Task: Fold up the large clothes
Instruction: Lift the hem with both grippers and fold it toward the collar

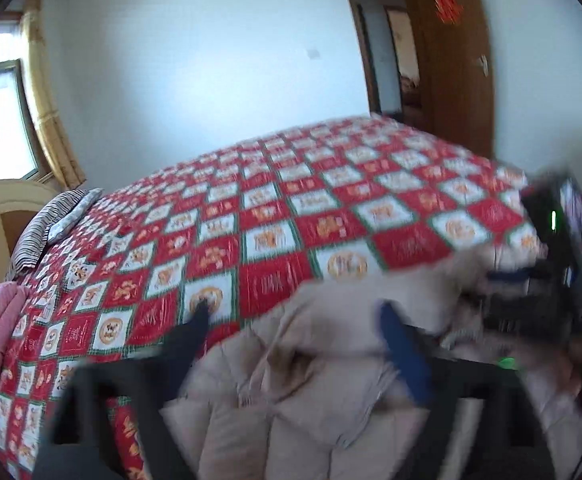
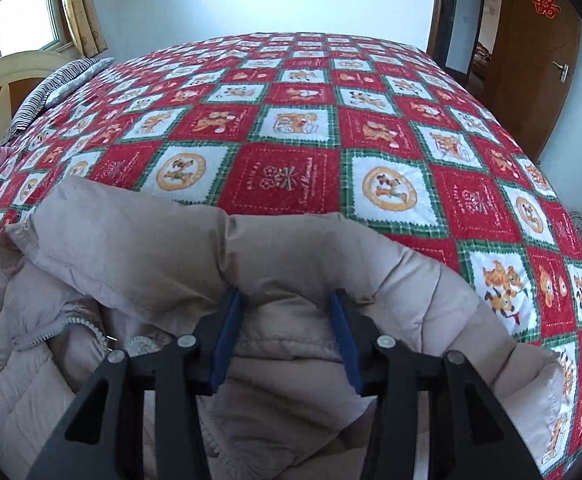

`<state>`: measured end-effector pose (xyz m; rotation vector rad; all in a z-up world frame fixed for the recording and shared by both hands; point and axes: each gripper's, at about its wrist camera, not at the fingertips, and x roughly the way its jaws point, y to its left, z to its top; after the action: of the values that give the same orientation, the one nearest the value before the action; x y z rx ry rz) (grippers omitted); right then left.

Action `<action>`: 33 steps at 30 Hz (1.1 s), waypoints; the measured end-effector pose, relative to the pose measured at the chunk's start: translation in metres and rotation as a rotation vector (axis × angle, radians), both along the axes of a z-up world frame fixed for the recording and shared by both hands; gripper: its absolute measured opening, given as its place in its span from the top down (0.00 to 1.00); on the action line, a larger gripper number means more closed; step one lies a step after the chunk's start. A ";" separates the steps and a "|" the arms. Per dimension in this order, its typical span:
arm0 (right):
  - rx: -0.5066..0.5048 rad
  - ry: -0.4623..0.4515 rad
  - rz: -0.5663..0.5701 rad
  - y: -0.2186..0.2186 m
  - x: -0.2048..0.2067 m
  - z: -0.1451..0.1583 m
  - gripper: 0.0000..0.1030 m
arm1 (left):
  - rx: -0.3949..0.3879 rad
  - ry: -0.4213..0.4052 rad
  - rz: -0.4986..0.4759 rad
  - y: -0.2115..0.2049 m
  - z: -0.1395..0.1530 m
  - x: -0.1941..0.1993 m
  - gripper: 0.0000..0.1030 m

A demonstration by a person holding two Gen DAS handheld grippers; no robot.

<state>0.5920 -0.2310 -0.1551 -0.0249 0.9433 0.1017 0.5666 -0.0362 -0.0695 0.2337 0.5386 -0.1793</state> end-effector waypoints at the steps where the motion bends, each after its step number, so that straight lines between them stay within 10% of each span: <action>1: -0.002 -0.001 0.002 0.000 -0.001 0.000 0.53 | -0.009 -0.020 -0.004 -0.005 0.003 0.003 0.08; 14: 0.050 -0.074 -0.059 -0.010 0.001 0.017 0.53 | 0.039 0.255 0.025 -0.049 -0.083 0.078 0.30; 33: 0.022 -0.016 -0.048 -0.005 0.010 -0.013 0.53 | 0.047 0.269 0.034 -0.052 -0.105 0.080 0.29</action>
<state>0.6019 -0.2358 -0.1685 0.0172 0.9265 0.0669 0.6464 -0.0883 -0.1747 0.2475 0.8145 -0.1661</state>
